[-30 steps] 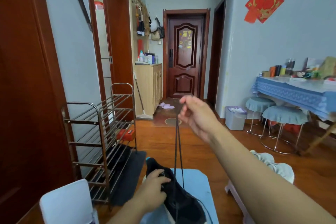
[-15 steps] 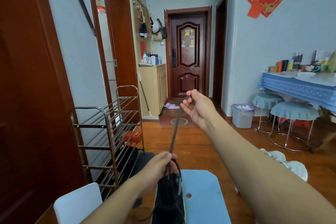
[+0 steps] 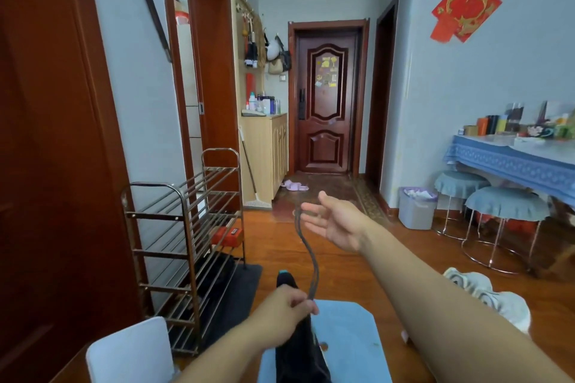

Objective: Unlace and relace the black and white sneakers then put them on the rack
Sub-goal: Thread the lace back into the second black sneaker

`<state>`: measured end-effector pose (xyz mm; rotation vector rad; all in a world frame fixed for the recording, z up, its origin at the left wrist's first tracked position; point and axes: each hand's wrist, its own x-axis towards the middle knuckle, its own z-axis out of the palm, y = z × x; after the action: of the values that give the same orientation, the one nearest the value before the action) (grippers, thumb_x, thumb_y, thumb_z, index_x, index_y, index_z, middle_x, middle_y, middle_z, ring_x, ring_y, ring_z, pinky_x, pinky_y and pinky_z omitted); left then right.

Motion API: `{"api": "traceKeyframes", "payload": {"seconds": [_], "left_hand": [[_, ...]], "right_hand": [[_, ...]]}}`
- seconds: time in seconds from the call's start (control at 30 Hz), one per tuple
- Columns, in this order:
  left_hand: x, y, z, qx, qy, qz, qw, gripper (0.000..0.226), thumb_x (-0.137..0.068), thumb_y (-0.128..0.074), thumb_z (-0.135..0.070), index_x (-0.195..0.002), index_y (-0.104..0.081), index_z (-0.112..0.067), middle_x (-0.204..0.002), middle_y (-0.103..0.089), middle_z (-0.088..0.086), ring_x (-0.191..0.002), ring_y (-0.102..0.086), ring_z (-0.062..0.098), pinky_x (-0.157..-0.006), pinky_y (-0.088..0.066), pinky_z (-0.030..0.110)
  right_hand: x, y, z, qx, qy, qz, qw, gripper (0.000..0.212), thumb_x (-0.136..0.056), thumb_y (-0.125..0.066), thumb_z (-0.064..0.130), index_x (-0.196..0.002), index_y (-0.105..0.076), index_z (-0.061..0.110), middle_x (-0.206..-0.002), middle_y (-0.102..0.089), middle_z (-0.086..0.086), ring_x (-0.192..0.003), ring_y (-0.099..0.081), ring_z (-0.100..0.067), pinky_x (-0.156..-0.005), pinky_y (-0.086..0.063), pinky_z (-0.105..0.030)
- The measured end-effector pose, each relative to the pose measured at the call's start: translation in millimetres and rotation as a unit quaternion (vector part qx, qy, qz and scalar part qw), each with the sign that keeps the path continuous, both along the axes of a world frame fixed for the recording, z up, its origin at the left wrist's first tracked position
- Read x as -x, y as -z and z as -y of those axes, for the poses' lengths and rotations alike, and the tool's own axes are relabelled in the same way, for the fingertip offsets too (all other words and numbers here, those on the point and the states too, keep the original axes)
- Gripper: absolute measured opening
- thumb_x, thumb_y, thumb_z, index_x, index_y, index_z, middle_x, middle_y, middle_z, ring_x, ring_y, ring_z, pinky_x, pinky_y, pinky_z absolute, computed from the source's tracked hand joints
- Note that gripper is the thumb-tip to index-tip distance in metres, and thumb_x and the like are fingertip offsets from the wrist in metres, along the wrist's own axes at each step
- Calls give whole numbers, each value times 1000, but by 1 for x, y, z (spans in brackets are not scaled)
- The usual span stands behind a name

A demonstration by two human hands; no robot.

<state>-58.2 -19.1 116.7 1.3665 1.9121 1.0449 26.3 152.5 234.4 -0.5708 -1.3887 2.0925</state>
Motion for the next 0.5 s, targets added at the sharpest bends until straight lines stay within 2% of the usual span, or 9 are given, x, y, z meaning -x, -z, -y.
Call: {"api": "traceKeyframes", "payload": {"seconds": [0.03, 0.07, 0.13, 0.17, 0.23, 0.27, 0.33, 0.4, 0.5], "left_hand": [[2, -3, -1, -6, -33, 22, 999, 27, -100, -58, -33, -82, -76, -27, -80, -67, -7, -73, -60, 7, -71, -43, 25], [4, -6, -3, -9, -64, 56, 996, 27, -102, -57, -28, -84, -76, -21, -74, -67, -6, -66, -60, 5, -64, -43, 21], [8, -9, -4, 2, -98, 109, 989, 27, -104, -53, -19, -86, -73, -15, -59, -55, -7, -50, -49, 6, -50, -35, 21], [10, -8, -5, 6, -96, 125, 987, 28, -105, -51, -18, -87, -72, -15, -57, -49, -6, -49, -43, 9, -49, -32, 22], [11, -4, -7, 1, -78, 142, 987, 30, -106, -49, -17, -87, -72, -15, -56, -46, -5, -53, -38, 11, -50, -30, 24], [10, -3, -8, -4, -68, 140, 988, 30, -106, -50, -17, -87, -72, -16, -57, -49, -6, -54, -39, 11, -51, -30, 25], [11, 0, -10, -17, -50, 126, 991, 27, -105, -52, -18, -87, -73, -16, -62, -56, -5, -55, -43, 9, -53, -33, 25], [11, 1, -8, -42, -43, 114, 992, 24, -105, -53, -20, -94, -72, -11, -67, -65, -8, -58, -51, 8, -58, -40, 22], [19, 24, 5, -40, -12, 58, 997, 15, -103, -59, -22, -115, -68, -17, -90, -72, -3, -84, -64, 9, -79, -49, 20]], "right_hand": [[0, 15, -1, -42, 17, 65, 997, 19, -108, -46, 20, -126, -50, 16, -120, -66, -13, -109, -64, -29, -91, -54, -39], [-1, 33, 0, -104, 45, 143, 983, 25, -106, -47, 14, -131, -49, 14, -113, -68, -10, -96, -66, -23, -78, -55, -32], [-12, 74, 11, -218, 41, 266, 938, 24, -99, -51, 4, -121, -62, 5, -81, -62, -3, -63, -53, -14, -54, -42, -25], [-19, 95, 20, -239, -11, 294, 925, 20, -98, -55, 5, -113, -68, 5, -71, -54, -1, -56, -45, -12, -51, -36, -25], [-32, 127, 43, -236, -136, 296, 916, 16, -95, -63, 13, -108, -69, 4, -65, -45, 1, -53, -39, -12, -51, -32, -28], [-34, 138, 54, -242, -164, 282, 914, 18, -94, -66, 17, -107, -67, 5, -65, -43, 0, -53, -38, -13, -51, -31, -31], [-31, 149, 68, -268, -136, 248, 921, 13, -95, -66, 23, -97, -66, 10, -62, -41, -2, -49, -37, -15, -48, -28, -30], [-25, 149, 74, -261, -94, 241, 930, 22, -101, -59, 27, -85, -64, 13, -59, -38, -1, -47, -34, -14, -44, -27, -27], [-25, 147, 71, -256, -94, 269, 924, 36, -105, -51, 32, -77, -62, 12, -55, -42, 2, -46, -35, -14, -50, -24, -31]]}}
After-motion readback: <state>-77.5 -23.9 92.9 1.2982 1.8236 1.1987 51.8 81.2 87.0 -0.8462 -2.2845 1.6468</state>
